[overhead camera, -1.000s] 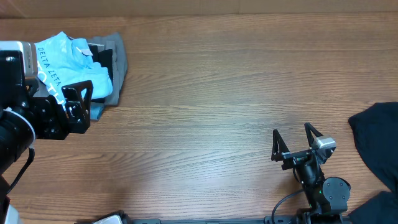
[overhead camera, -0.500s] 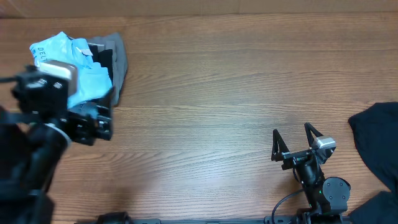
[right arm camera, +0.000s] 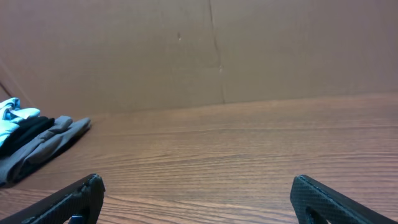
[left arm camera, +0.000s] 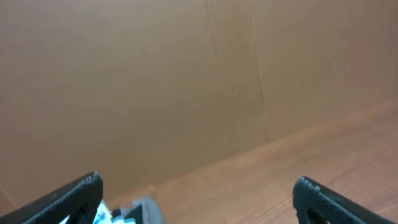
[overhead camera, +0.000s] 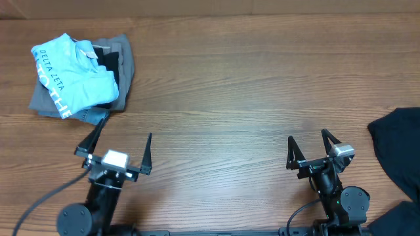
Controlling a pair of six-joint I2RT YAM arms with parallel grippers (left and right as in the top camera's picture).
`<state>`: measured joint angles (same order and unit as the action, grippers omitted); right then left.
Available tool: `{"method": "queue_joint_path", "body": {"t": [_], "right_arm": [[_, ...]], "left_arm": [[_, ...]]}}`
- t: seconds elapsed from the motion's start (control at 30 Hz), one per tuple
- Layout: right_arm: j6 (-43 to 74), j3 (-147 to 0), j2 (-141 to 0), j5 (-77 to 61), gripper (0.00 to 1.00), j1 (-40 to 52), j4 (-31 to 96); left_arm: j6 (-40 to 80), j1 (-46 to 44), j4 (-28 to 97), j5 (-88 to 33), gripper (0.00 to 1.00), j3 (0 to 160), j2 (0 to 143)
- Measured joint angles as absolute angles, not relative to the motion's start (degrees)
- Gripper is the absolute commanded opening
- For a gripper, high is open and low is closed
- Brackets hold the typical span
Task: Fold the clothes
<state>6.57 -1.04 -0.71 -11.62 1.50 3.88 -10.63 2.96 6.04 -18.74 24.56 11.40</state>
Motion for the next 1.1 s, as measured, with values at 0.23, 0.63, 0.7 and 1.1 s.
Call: {"method": "queue_joint_path", "body": {"t": [0.23, 0.63, 0.7, 1.1], "right_arm": [[6.55, -1.04, -0.69, -11.62, 1.00, 1.50, 3.86], [6.57, -1.04, -0.69, -11.62, 1.00, 1.50, 3.84], [6.57, -1.04, -0.69, -11.62, 1.00, 1.48, 3.86], [6.57, -1.04, -0.69, -11.62, 1.00, 1.48, 3.86]], "left_arm": [[-9.82, 2.96, -12.47, -18.85, 1.00, 7.33, 1.76], [-9.34, 2.96, -11.33, -18.85, 1.00, 0.54, 0.91], [-9.30, 2.96, -7.94, -18.85, 1.00, 0.49, 0.89], [-9.17, 2.96, 2.63, -18.83, 1.00, 0.47, 0.91]]}}
